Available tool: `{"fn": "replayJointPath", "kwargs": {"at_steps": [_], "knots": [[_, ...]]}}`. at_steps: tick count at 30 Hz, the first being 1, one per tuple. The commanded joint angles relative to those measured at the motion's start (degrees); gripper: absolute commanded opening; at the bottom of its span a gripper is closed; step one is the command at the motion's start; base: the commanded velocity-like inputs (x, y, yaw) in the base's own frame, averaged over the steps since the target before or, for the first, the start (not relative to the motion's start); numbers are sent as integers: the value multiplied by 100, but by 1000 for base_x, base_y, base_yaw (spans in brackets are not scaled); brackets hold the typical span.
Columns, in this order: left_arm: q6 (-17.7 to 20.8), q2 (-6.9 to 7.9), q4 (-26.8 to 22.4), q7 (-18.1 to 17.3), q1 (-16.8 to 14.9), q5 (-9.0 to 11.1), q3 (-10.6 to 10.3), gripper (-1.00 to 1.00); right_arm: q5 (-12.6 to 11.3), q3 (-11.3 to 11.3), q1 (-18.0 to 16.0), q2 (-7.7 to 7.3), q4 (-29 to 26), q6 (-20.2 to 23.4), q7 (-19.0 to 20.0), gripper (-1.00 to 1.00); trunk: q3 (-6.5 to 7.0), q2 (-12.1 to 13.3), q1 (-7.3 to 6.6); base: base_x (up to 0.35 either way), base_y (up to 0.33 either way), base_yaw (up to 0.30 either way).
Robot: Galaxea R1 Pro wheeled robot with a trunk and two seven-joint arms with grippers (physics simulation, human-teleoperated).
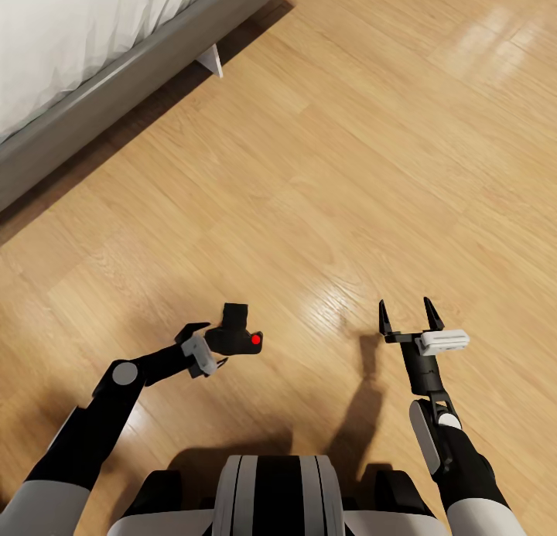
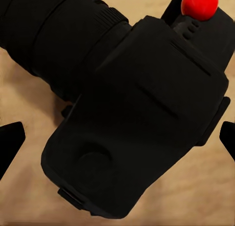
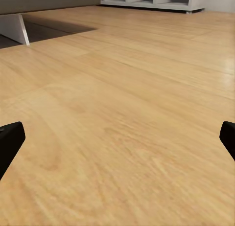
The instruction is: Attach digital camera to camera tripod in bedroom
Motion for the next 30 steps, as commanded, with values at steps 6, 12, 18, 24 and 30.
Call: {"fn": "replayJointPath", "kwargs": {"at_steps": [6,12,18,24,30], "knots": [[1,-1,94,48,-67,-32,-6,100,-60,-4,-2,-1,3,-5,60,100,-2,-1,-1,0,0,0],[1,-9,139,69,-148,-32,-3,100,-61,-4,-3,0,3,-5,61,100,-2,-1,-1,0,0,0],[1,-15,159,106,-181,-32,-6,100,-61,-4,-3,0,3,-5,61,100,-2,-1,-1,0,0,0],[1,-39,230,195,-198,-32,-9,100,-61,-4,-3,0,3,-5,60,100,-2,-1,-1,0,0,0],[1,-139,274,226,-242,-34,-11,100,-61,-4,-2,-1,3,-5,60,100,-2,-1,-1,0,0,0]]}}
